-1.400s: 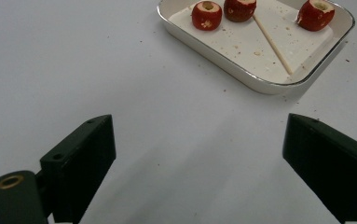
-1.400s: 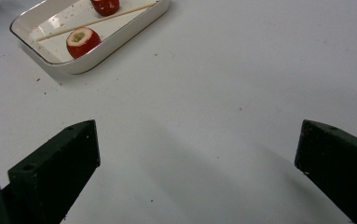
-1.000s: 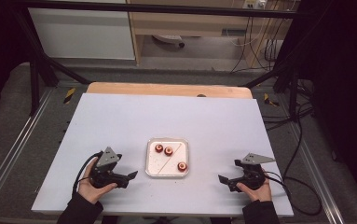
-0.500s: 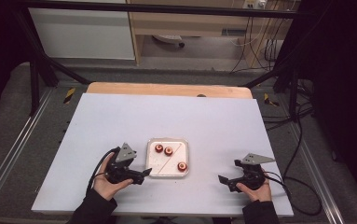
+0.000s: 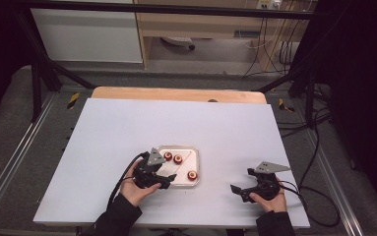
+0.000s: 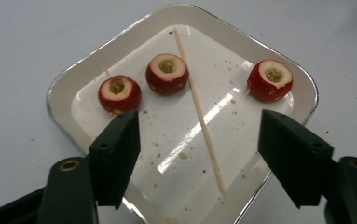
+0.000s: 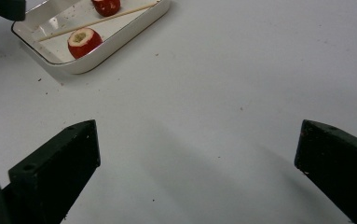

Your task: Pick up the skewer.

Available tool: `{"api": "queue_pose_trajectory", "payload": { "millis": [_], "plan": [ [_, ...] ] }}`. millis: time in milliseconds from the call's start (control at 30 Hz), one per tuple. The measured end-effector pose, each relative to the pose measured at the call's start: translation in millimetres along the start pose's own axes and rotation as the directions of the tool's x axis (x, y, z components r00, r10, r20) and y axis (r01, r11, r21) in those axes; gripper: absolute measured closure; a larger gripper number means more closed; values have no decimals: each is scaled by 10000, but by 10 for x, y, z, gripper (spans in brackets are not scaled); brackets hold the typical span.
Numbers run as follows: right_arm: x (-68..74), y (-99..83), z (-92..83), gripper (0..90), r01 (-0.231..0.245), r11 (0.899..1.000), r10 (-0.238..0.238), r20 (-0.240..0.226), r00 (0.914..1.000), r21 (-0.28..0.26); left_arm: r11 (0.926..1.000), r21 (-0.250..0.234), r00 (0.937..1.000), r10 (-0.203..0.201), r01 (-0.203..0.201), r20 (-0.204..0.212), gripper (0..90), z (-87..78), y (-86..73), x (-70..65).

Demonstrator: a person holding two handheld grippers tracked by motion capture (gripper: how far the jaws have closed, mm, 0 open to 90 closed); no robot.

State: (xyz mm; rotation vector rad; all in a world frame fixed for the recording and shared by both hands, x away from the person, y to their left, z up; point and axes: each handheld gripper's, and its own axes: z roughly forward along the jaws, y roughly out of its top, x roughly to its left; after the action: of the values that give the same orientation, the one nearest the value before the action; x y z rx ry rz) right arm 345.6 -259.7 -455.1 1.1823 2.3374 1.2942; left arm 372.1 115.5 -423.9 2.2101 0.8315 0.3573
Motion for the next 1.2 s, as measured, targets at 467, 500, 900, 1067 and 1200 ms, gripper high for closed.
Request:
{"api": "queue_pose_trajectory", "payload": {
  "millis": [467,500,900,1067,1200],
  "plan": [
    [0,-2,7,7,8,10000,-8,-11,10000,-16,9980,382,9985,-504,513,-231,666,233,16,-79],
    [0,-3,7,7,9,10000,-9,-11,10000,-11,9978,421,9983,-511,522,-265,688,235,8,-93],
    [0,-2,3,7,-9,10000,8,-34,10000,-3,9961,319,9950,-807,827,-587,819,263,-38,-163],
    [-2,-2,4,7,17,10000,-17,-26,10000,-16,9956,219,9927,-886,906,-819,835,274,-47,-190],
    [-2,-1,1,7,2,10000,-2,-36,10000,-25,9946,181,9907,-1002,1022,-920,850,275,-51,-198]
  ]
}}
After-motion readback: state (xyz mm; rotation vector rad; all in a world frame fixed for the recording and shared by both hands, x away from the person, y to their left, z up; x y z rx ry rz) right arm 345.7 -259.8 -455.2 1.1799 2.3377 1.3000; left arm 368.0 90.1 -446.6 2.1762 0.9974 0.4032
